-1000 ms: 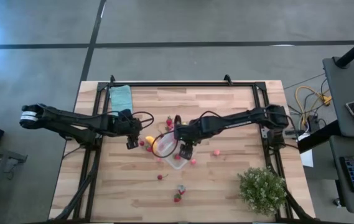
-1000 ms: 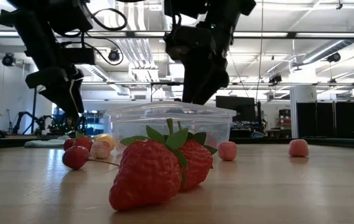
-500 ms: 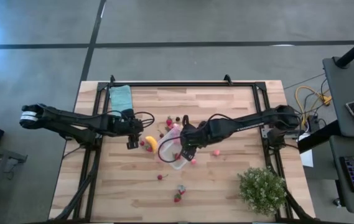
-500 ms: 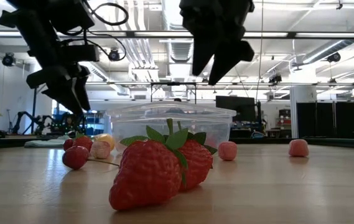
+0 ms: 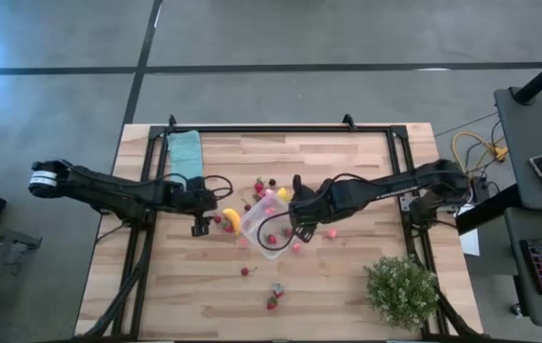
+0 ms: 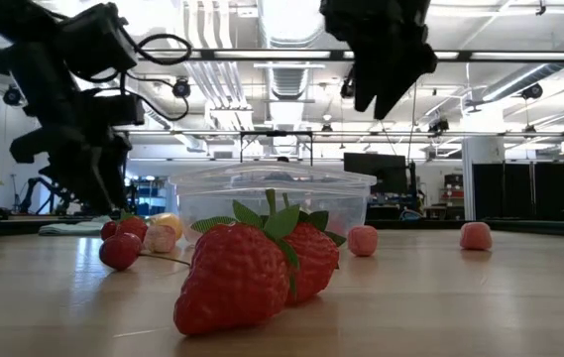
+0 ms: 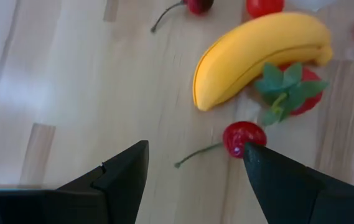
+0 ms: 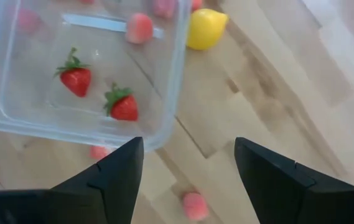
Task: Pick and placing Produce into tupperware
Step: Put the red cherry into the transparent container
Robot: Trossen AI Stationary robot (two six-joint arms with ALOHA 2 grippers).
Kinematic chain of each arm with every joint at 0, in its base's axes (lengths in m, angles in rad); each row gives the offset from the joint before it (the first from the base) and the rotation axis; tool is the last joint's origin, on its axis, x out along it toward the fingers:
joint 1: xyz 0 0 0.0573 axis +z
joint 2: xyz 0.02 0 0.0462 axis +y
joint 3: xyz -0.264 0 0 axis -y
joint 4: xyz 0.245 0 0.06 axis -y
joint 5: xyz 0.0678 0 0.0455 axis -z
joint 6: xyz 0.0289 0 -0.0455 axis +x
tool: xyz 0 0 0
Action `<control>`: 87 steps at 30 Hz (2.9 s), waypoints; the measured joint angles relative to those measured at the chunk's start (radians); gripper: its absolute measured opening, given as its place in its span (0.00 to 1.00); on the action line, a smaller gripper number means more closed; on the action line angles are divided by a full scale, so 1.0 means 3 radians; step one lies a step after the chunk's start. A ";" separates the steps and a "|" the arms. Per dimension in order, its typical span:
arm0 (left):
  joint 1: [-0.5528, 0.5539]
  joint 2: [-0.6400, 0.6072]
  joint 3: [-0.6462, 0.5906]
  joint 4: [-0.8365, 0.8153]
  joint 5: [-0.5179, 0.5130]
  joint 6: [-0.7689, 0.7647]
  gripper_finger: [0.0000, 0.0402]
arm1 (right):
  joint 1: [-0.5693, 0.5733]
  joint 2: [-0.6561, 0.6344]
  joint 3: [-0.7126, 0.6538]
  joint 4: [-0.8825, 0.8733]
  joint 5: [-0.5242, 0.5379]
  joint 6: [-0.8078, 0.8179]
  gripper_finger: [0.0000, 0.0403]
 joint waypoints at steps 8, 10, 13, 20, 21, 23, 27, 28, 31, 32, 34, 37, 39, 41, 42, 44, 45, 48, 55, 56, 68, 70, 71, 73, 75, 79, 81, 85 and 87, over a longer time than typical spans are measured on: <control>0.0003 -0.0021 -0.0008 0.0049 0.0034 0.0003 0.61 | -0.0001 -0.0455 -0.0500 -0.0060 0.0152 0.0171 0.60; 0.0001 -0.0022 -0.0008 0.0054 0.0096 0.0003 0.61 | 0.0000 -0.0626 -0.0713 -0.0013 0.0159 0.0302 0.60; -0.0001 -0.0022 -0.0008 0.0052 0.0257 0.0027 0.61 | 0.0000 -0.0893 -0.1045 0.0101 0.0178 0.0513 0.60; -0.0003 -0.0022 -0.0044 0.0066 0.0434 0.0029 0.61 | -0.0001 -0.1378 -0.1684 0.0502 0.0232 0.0786 0.60; -0.0003 -0.0022 -0.0057 0.0084 0.0435 0.0029 0.61 | -0.0001 -0.1418 -0.1750 0.0541 0.0232 0.0787 0.60; -0.0003 -0.0008 -0.0103 0.0197 0.0441 0.0029 0.61 | -0.0001 -0.1462 -0.1850 0.0598 0.0236 0.0787 0.60; -0.0001 0.0060 -0.0180 0.0471 0.0503 0.0032 0.61 | -0.0001 -0.1459 -0.1983 0.0617 0.0237 0.0743 0.60; -0.0002 0.0085 -0.0183 0.0512 0.0504 0.0032 0.61 | -0.0001 -0.1453 -0.2000 0.0628 0.0238 0.0731 0.60; -0.0002 0.0142 -0.0187 0.0547 0.0501 0.0032 0.61 | -0.0001 -0.1446 -0.2060 0.0661 0.0238 0.0697 0.60; -0.0002 0.0169 -0.0187 0.0555 0.0500 0.0040 0.61 | -0.0001 -0.1446 -0.2076 0.0689 0.0246 0.0696 0.60; -0.0003 0.0233 -0.0190 0.0553 0.0498 0.0089 0.61 | -0.0001 -0.1451 -0.2113 0.0734 0.0289 0.0696 0.60; -0.0001 0.0373 -0.0197 0.0586 0.0496 0.0147 0.61 | -0.0004 -0.1451 -0.2152 0.0784 0.0325 0.0697 0.60; -0.0003 0.0486 -0.0193 0.0639 0.0493 0.0150 0.61 | -0.0010 -0.1449 -0.2185 0.0816 0.0325 0.0696 0.60; -0.0003 0.0564 -0.0178 0.0656 0.0496 0.0143 0.61 | -0.0011 -0.1449 -0.2201 0.0828 0.0325 0.0696 0.60; -0.0003 0.0598 -0.0165 0.0658 0.0497 0.0134 0.61 | -0.0012 -0.1449 -0.2206 0.0839 0.0326 0.0697 0.60; -0.0003 0.0634 -0.0156 0.0654 0.0489 0.0123 0.61 | -0.0017 -0.1449 -0.2210 0.0828 0.0326 0.0696 0.60; -0.0003 0.0647 -0.0148 0.0649 0.0485 0.0123 0.61 | -0.0017 -0.1449 -0.2210 0.0836 0.0327 0.0697 0.60; -0.0004 0.0639 -0.0137 0.0643 0.0489 0.0142 0.57 | -0.0017 -0.1449 -0.2209 0.0840 0.0333 0.0697 0.60; -0.0006 0.0626 -0.0145 0.0658 0.0498 0.0136 0.42 | -0.0017 -0.1449 -0.2211 0.0924 0.0351 0.0697 0.60; -0.0006 0.0626 -0.0144 0.0659 0.0488 0.0133 0.40 | -0.0017 -0.1449 -0.2214 0.0921 0.0352 0.0697 0.60; 0.0000 0.0584 -0.0081 0.0473 0.0387 0.0121 0.22 | -0.0017 -0.1447 -0.2214 0.0972 0.0376 0.0697 0.60; 0.0000 0.0526 -0.0064 0.0347 0.0358 0.0120 0.21 | -0.0017 -0.1446 -0.2214 0.0982 0.0376 0.0697 0.60; 0.0000 0.0483 -0.0055 0.0293 0.0360 0.0120 0.21 | -0.0017 -0.1447 -0.2214 0.0983 0.0376 0.0697 0.60; 0.0000 0.0402 -0.0016 0.0208 0.0337 0.0119 0.21 | -0.0017 -0.1446 -0.2214 0.0986 0.0376 0.0696 0.60; 0.0000 0.0280 0.0037 0.0058 0.0264 0.0119 0.21 | -0.0017 -0.1446 -0.2214 0.0989 0.0376 0.0696 0.60; 0.0000 0.0030 0.0236 0.0029 0.0106 0.0203 0.21 | -0.0017 -0.1446 -0.2214 0.1001 0.0376 0.0696 0.60; 0.0005 -0.0061 0.0346 0.0145 0.0070 0.0323 0.21 | -0.0017 -0.1446 -0.2214 0.1008 0.0376 0.0693 0.60; 0.0006 -0.0081 0.0516 0.0595 0.0149 0.0628 0.20 | -0.0017 -0.1446 -0.2214 0.1023 0.0376 0.0665 0.60; 0.0006 0.0029 0.0604 0.0705 0.0304 0.0790 0.20 | -0.0017 -0.1446 -0.2214 0.1038 0.0376 0.0639 0.60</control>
